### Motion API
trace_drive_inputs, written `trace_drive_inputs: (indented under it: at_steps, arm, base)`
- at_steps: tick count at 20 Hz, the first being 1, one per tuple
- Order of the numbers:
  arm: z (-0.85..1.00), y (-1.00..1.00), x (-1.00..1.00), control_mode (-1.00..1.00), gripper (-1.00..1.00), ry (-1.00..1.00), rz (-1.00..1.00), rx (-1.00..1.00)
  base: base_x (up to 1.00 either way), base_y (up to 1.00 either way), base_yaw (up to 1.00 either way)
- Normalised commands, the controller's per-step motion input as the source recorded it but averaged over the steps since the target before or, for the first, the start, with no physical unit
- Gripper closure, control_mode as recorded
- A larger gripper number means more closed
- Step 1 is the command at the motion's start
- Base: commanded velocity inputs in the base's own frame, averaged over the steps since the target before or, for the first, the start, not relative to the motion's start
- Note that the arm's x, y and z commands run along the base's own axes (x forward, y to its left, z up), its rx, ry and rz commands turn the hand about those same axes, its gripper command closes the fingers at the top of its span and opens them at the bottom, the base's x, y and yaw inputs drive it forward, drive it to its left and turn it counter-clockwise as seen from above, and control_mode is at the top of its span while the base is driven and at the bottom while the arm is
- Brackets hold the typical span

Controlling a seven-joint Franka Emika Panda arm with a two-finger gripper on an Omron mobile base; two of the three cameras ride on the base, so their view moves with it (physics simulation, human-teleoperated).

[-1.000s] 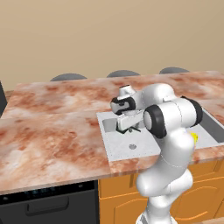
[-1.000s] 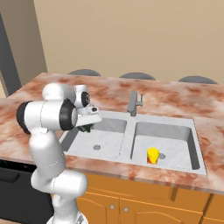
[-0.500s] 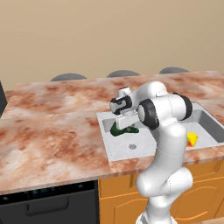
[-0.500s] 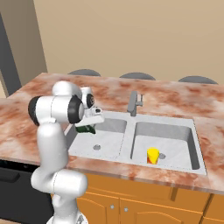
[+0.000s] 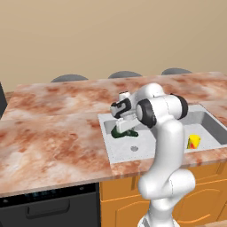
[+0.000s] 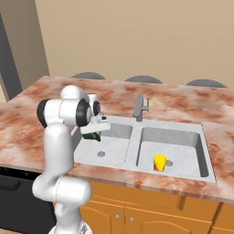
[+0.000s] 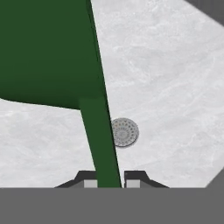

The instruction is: Move any existing items from the left basin to the right basin for drying. Then move the measuring cup from the counter to the left basin of the sink for washing.

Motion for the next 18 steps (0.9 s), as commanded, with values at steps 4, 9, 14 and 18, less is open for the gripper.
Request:
trace_drive_inputs:
  at_steps: [4,9,14,18]
  arm:
    - [-0.27,0.00,0.21,-1.00,1.00,0.00,0.00,0.00]
    - [-0.30,0.00,0.24,-1.00,1.00,0.00,0.00,0.00]
    - [-0.33,0.00,0.25,-1.00,1.00,0.00,0.00,0.00]
    - [-0.35,0.00,0.23,-1.00,1.00,0.00,0.00,0.00]
  base:
    - [0.00,0.00,0.00]
    - [0.00,0.00,0.00]
    - [0.00,0.00,0.00]
    - [0.00,0.00,0.00]
